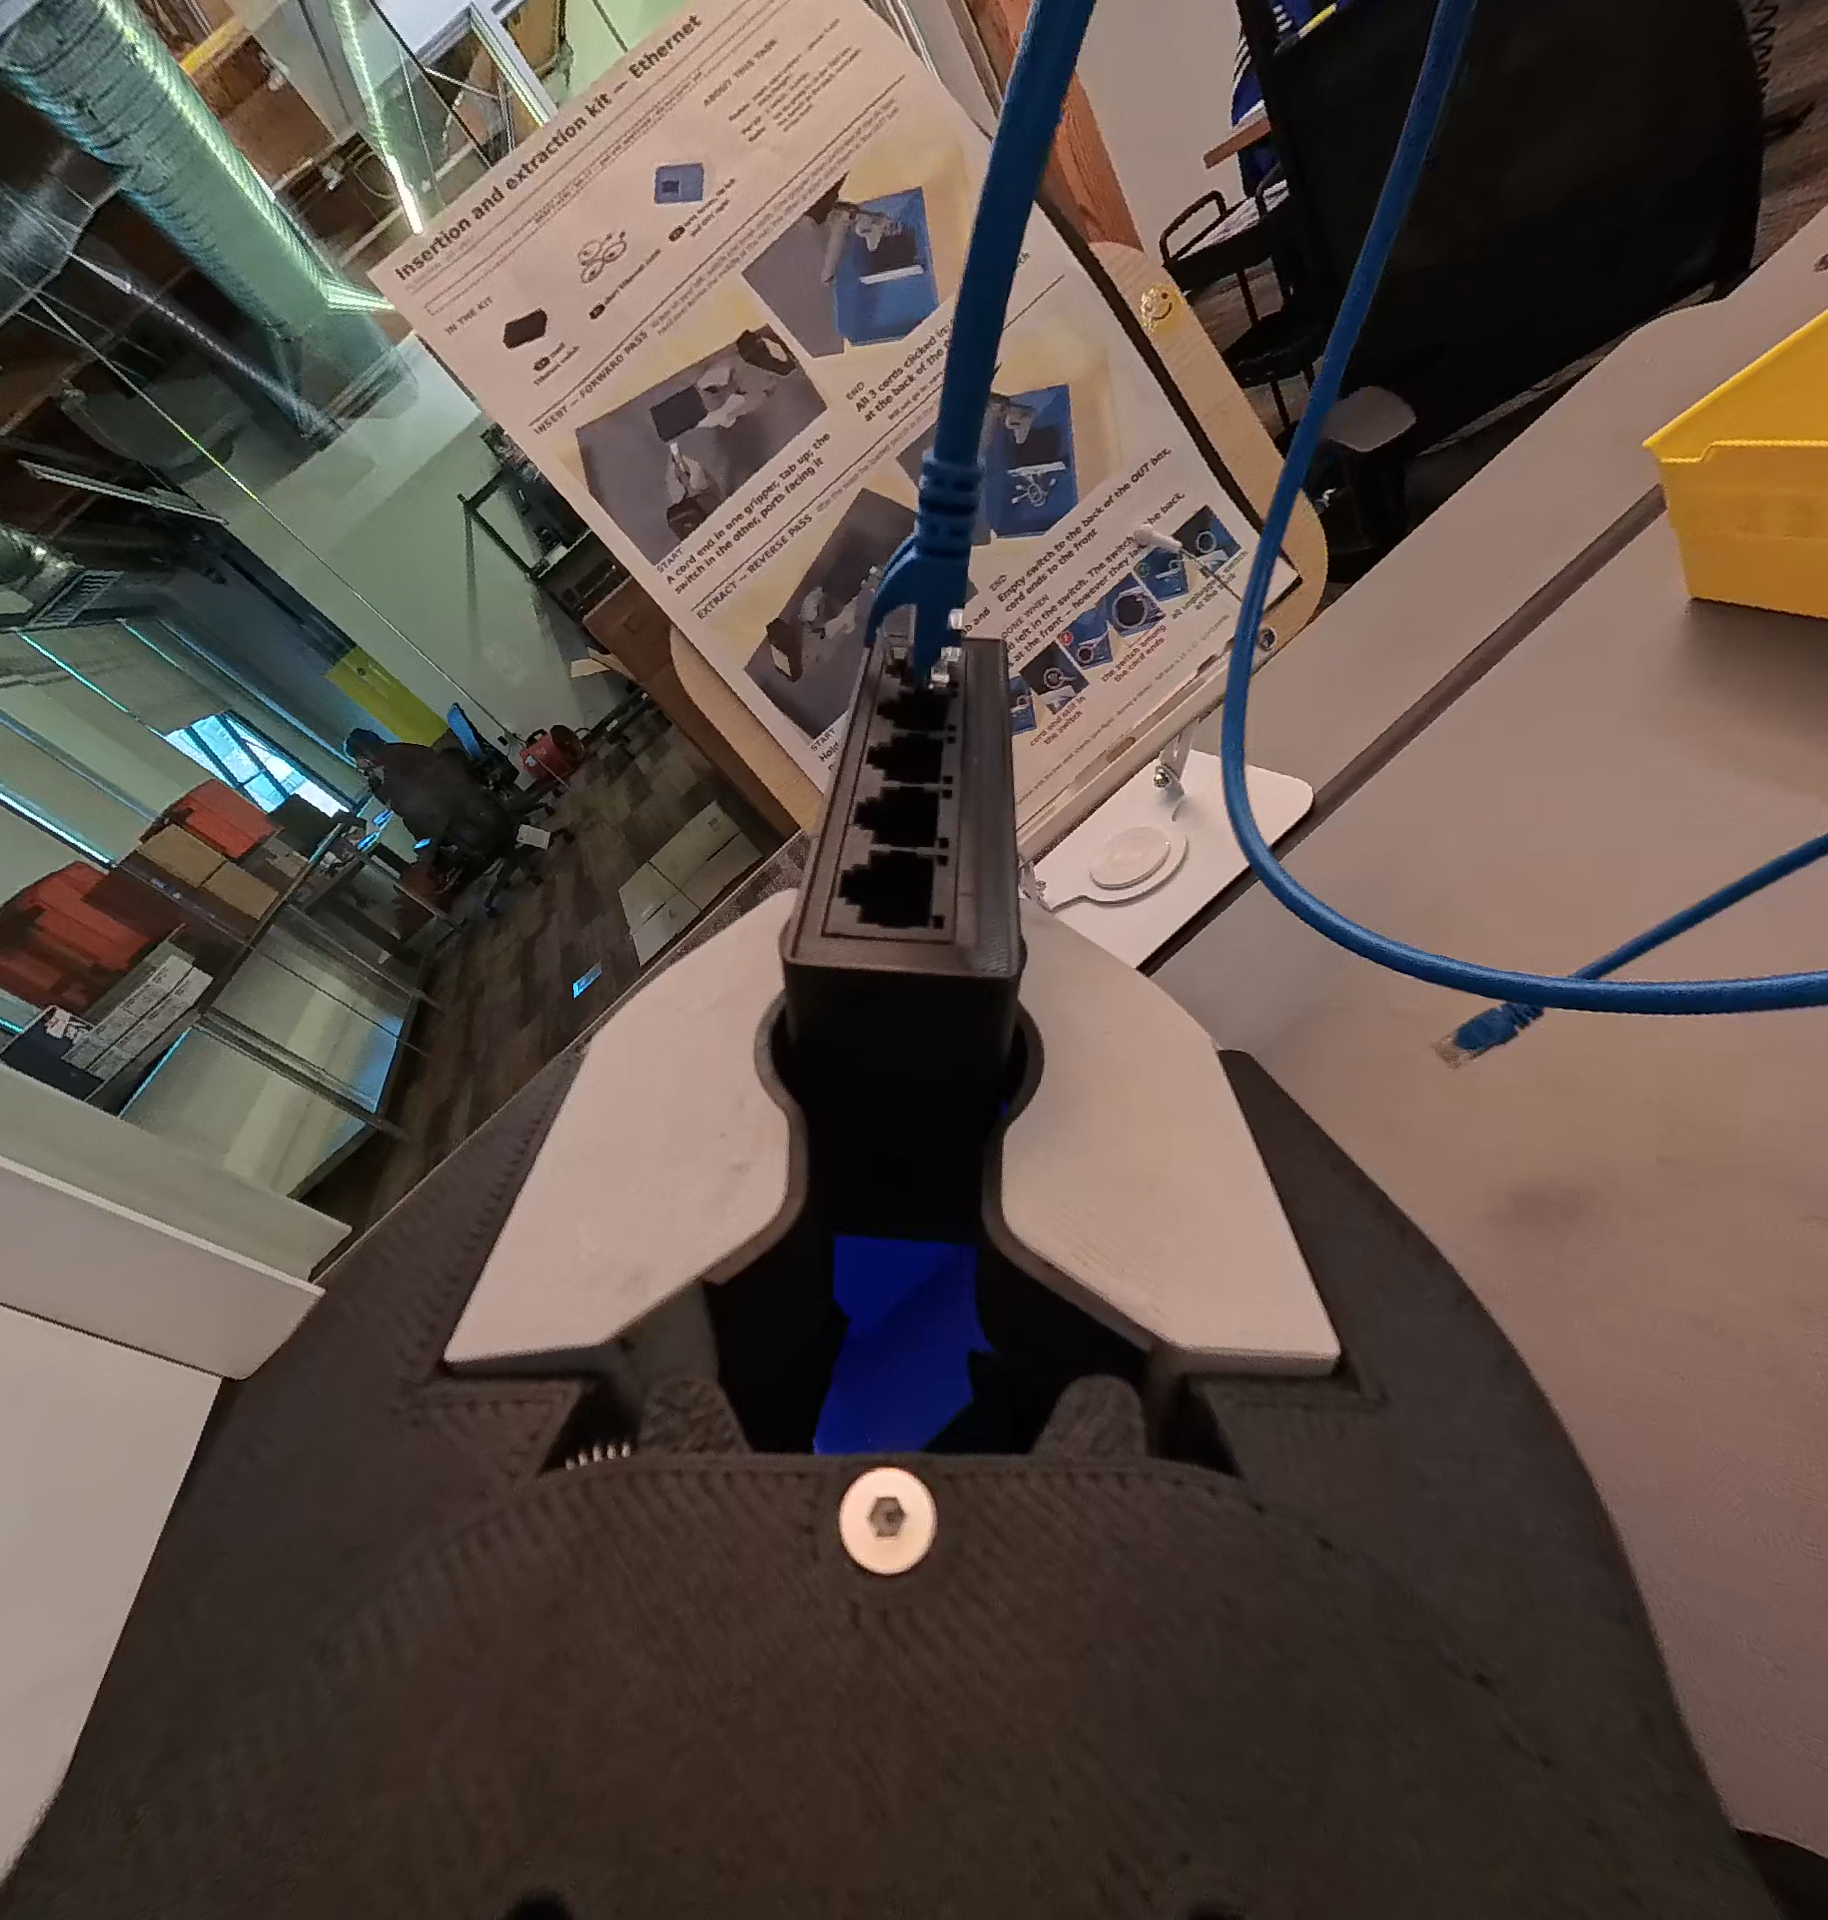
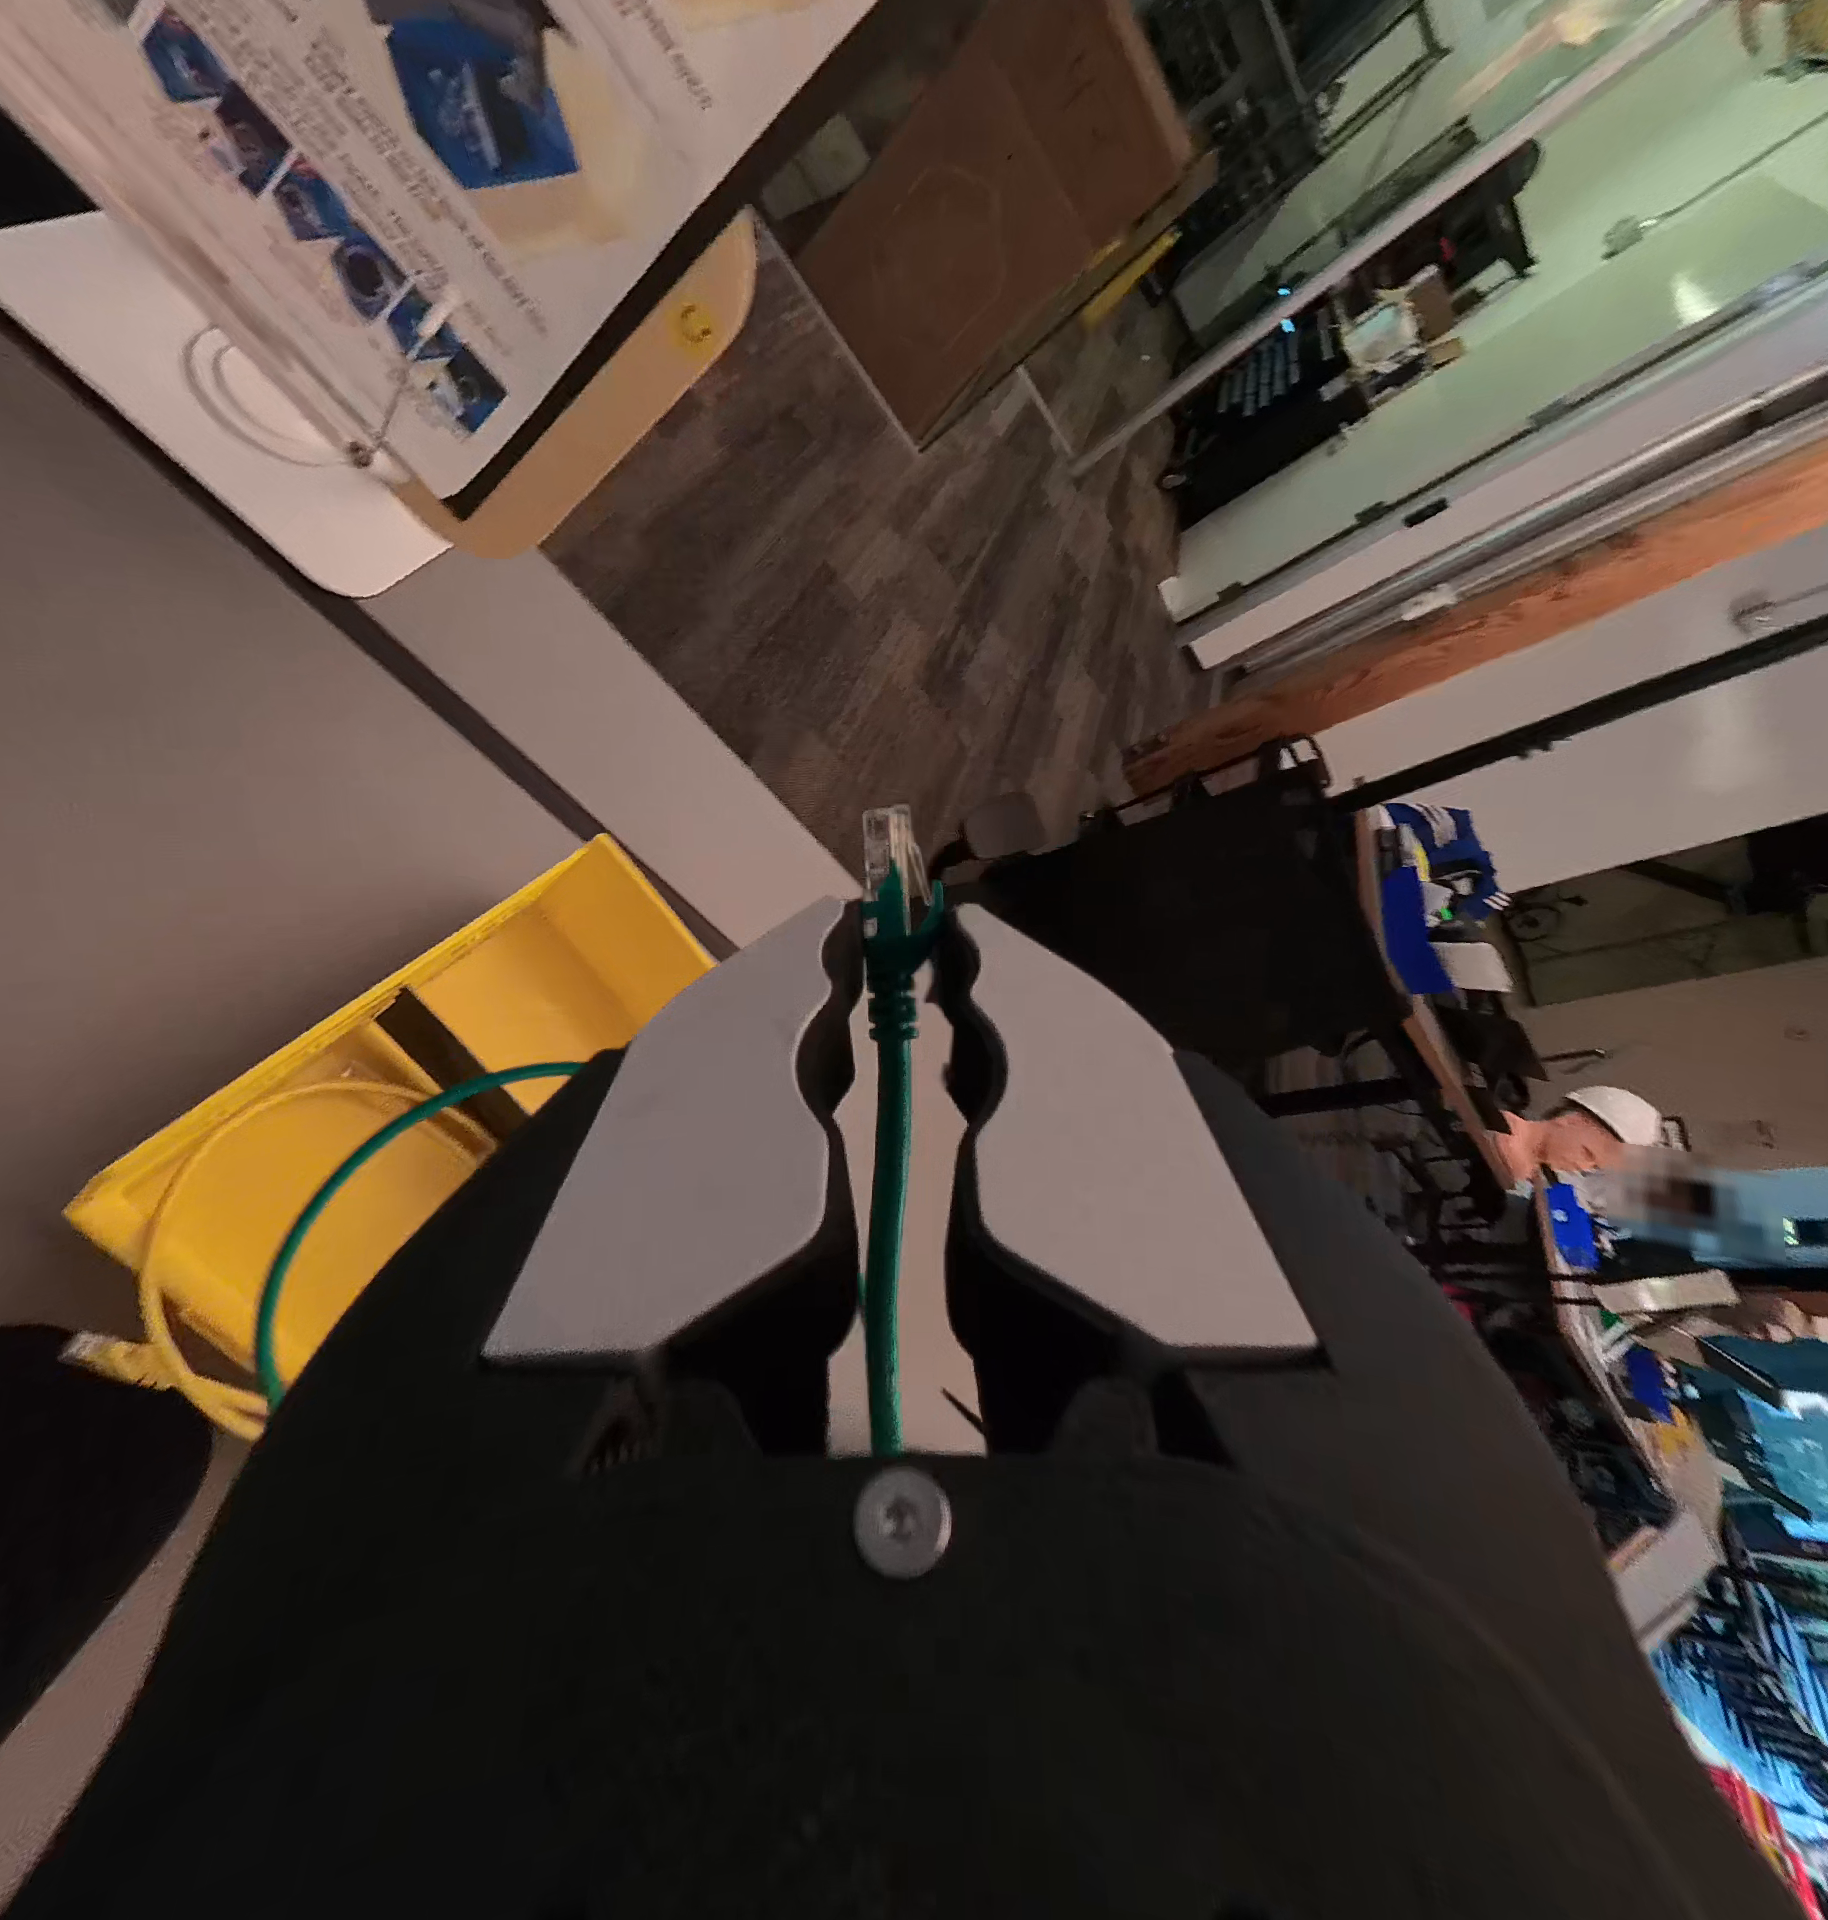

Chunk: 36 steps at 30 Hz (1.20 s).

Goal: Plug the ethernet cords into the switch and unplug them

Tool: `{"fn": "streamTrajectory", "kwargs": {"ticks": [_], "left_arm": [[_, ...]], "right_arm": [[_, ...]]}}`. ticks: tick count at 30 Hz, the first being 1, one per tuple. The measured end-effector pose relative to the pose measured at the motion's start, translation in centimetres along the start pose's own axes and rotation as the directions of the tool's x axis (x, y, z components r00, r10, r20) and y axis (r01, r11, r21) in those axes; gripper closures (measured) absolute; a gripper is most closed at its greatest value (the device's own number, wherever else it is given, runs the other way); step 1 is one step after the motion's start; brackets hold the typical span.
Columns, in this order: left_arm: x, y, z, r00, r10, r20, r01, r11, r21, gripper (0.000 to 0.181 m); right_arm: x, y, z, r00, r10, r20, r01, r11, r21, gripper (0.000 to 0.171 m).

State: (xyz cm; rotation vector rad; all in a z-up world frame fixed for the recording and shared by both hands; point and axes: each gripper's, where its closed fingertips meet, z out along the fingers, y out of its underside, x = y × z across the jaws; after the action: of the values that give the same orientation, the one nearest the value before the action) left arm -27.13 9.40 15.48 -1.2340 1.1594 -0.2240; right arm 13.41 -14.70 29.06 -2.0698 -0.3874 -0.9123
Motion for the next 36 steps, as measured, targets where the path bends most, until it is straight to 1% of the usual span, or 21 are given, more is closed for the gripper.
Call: {"fn": "streamTrajectory", "kwargs": {"ticks": [2,6,12,17,19,21,24,27,28,30,32,33,34,36], "left_arm": [[0.0,0.0,0.0,1.0,0.0,0.001,0.0,1.0,-0.001,0.152],[0.1,0.1,0.1,1.0,0.006,0.0,-0.006,1.0,-0.007,0.152],[0.6,0.0,0.2,1.0,0.026,-0.007,-0.026,0.999,-0.02,0.152],[0.9,-0.1,0.4,0.999,0.035,-0.014,-0.035,0.999,-0.02,0.152],[1.2,-0.3,0.5,0.999,0.042,-0.019,-0.042,0.999,-0.019,0.152],[1.6,-0.5,0.5,0.998,0.047,-0.031,-0.048,0.999,-0.013,0.152],[2.4,-1.0,0.6,0.996,0.055,-0.064,-0.054,0.998,0.011,0.152],[3.5,-1.8,0.6,0.992,0.066,-0.107,-0.061,0.997,0.047,0.152],[4.0,-2.2,0.6,0.99,0.076,-0.122,-0.068,0.996,0.063,0.152],[5.0,-3.1,0.7,0.984,0.097,-0.149,-0.082,0.991,0.102,0.152],[6.2,-4.2,0.9,0.978,0.115,-0.172,-0.089,0.985,0.149,0.152],[7.0,-4.9,0.9,0.974,0.128,-0.187,-0.094,0.979,0.178,0.152],[7.9,-5.6,0.9,0.968,0.151,-0.201,-0.107,0.971,0.216,0.153],[9.9,-7.1,0.7,0.953,0.205,-0.223,-0.133,0.945,0.299,0.153]], "right_arm": [[-2.0,1.1,1.3,0.999,-0.015,0.034,0.016,1.0,-0.017,0.156],[-7.9,4.5,4.5,0.993,-0.036,0.115,0.045,0.996,-0.078,0.156],[-17.3,10.1,8.7,0.962,0.013,0.274,0.044,0.979,-0.198,0.156],[-24.3,15.9,11.4,0.901,0.094,0.424,0.073,0.93,-0.361,0.156],[-26.5,18.1,12.4,0.877,0.15,0.455,0.062,0.906,-0.419,0.156],[-28.1,19.6,13.4,0.864,0.187,0.467,0.042,0.899,-0.437,0.155],[-28.8,20.1,13.8,0.838,0.233,0.493,0.003,0.902,-0.433,0.148],[-27.5,18.2,12.3,0.783,0.305,0.542,-0.108,0.925,-0.365,0.14],[-26.5,17.1,11.7,0.773,0.312,0.552,-0.147,0.935,-0.322,0.137],[-24.0,14.3,10.1,0.788,0.277,0.55,-0.206,0.96,-0.189,0.128],[-21.2,10.3,7.9,0.84,0.186,0.509,-0.232,0.972,0.029,0.124],[-19.7,8.0,6.5,0.884,0.124,0.451,-0.222,0.96,0.17,0.12],[-18.4,5.6,4.8,0.925,0.066,0.374,-0.195,0.927,0.319,0.116],[-16.8,1.2,0.9,0.982,-0.009,0.19,-0.103,0.815,0.57,0.117]]}}
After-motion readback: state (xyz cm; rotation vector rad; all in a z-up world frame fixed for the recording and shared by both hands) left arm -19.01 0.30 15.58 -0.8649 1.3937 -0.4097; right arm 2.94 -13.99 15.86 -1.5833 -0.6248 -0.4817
